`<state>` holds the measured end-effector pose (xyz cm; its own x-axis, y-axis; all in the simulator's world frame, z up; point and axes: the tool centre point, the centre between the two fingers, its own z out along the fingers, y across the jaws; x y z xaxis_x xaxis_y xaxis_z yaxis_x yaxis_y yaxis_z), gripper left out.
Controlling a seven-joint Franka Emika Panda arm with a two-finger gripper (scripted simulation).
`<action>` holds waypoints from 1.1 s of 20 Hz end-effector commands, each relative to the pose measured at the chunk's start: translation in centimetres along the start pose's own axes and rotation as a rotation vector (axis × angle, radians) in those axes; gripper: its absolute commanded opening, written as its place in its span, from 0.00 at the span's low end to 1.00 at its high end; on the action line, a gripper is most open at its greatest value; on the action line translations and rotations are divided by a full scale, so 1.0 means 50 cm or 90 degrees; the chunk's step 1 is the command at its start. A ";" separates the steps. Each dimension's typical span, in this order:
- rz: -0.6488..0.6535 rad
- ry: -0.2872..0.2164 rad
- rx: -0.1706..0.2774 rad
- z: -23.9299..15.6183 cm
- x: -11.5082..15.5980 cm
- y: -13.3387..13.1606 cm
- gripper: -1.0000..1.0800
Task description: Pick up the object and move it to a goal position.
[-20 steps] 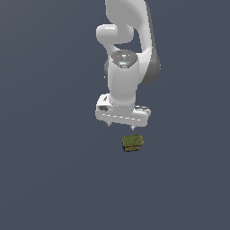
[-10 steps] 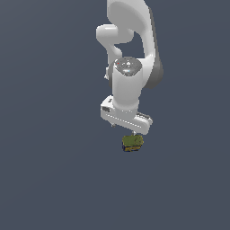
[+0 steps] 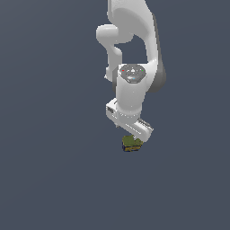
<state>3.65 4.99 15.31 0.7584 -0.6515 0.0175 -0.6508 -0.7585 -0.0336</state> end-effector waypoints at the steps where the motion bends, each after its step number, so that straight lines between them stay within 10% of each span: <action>1: 0.041 -0.001 -0.002 0.008 -0.003 -0.006 0.96; 22: 0.372 -0.005 -0.019 0.071 -0.028 -0.051 0.96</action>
<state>4.31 7.71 12.03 0.3076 -0.9515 -0.0030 -0.9515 -0.3076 -0.0094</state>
